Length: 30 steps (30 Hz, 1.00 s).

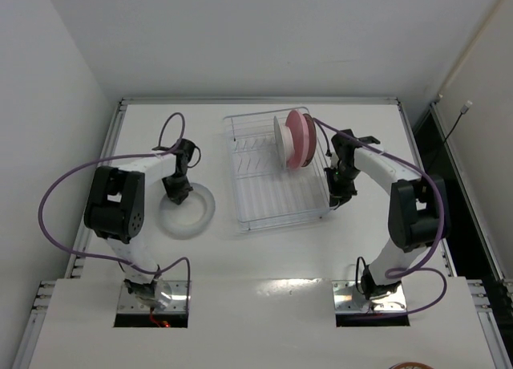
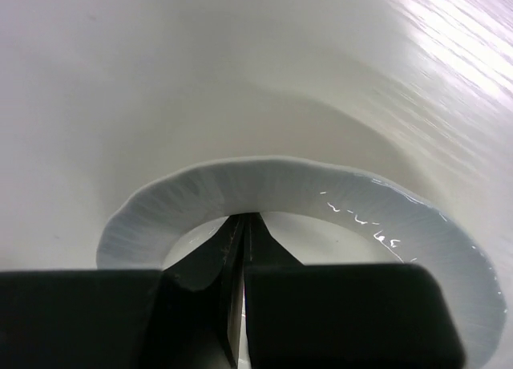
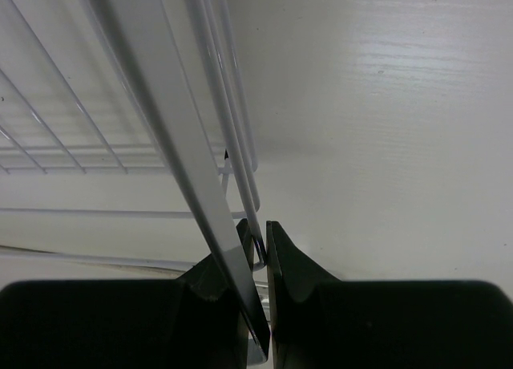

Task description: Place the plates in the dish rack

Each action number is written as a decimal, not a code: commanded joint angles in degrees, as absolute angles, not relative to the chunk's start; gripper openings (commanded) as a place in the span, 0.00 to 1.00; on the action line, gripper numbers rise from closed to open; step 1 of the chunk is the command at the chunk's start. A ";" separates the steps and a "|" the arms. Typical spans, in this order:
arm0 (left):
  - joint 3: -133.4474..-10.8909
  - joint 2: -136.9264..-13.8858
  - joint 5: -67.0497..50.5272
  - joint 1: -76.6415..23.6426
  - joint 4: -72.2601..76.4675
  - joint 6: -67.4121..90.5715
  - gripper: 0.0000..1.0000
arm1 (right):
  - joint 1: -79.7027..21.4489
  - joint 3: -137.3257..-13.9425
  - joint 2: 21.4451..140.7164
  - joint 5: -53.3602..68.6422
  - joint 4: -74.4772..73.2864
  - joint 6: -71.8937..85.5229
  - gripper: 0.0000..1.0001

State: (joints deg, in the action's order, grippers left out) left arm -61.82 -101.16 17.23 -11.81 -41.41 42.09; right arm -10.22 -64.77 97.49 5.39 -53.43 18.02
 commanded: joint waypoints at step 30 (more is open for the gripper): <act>-66.18 -93.86 23.11 -29.61 -49.83 35.24 0.95 | -10.11 -64.43 95.98 5.80 -49.57 20.65 0.09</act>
State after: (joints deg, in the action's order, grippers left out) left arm -66.89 -93.54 21.26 -27.64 -48.93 34.22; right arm -10.26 -64.86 97.58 5.15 -53.52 18.15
